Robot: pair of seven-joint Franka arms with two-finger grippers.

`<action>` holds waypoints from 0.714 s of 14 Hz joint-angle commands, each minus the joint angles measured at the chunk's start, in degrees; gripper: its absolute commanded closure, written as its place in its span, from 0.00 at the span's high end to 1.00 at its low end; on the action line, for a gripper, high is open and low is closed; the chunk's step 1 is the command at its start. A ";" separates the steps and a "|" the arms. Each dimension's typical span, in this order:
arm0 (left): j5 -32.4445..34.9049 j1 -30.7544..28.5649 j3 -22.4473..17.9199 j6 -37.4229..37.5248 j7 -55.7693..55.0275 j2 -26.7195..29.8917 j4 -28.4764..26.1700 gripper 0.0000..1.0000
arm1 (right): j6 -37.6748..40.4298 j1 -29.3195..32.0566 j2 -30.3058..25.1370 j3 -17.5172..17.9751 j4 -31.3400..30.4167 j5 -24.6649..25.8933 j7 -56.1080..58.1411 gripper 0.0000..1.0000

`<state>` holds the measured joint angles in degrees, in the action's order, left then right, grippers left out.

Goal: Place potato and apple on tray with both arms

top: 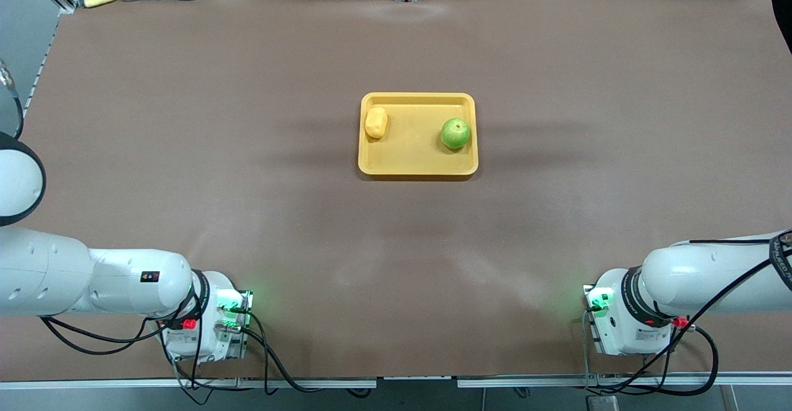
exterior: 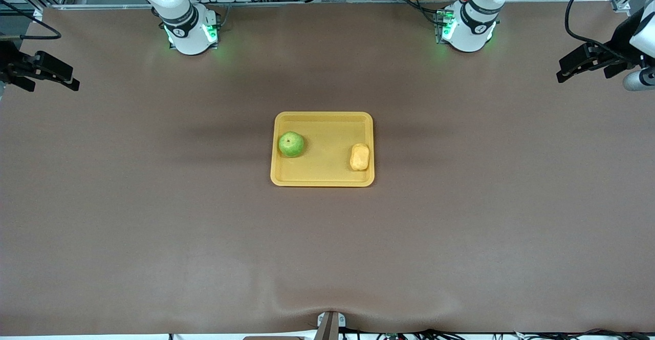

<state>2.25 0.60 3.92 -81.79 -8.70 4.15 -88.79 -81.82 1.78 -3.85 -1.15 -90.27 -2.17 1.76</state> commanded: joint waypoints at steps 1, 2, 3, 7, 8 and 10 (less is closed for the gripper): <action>-0.67 0.37 -0.14 1.20 0.70 -0.02 0.90 1.00 | 0.78 0.42 -0.10 0.10 0.97 0.94 0.27 1.00; -0.67 0.37 -0.14 1.20 0.61 -0.11 0.90 1.00 | 0.69 0.33 -0.02 0.18 0.97 0.94 0.18 1.00; -0.67 0.37 -0.14 1.20 0.52 -0.28 0.90 1.00 | 0.78 0.25 -0.02 0.18 0.97 0.85 0.18 1.00; -0.84 0.37 -0.05 1.37 0.08 -0.28 0.72 1.00 | 0.69 0.42 -0.02 0.10 1.06 1.03 0.18 1.00; -0.84 0.28 -0.14 1.63 0.00 -0.37 0.72 1.00 | 0.69 0.59 -0.02 0.01 1.32 0.94 0.18 1.00; -0.75 0.19 -0.14 1.81 -0.27 -0.37 0.72 1.00 | 0.78 1.21 -0.02 0.01 1.59 0.94 0.18 1.00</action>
<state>2.25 0.63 4.04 -81.08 -8.71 3.99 -88.79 -81.82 2.07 -3.85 -1.40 -89.85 -2.10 1.75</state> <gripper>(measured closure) 0.000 0.000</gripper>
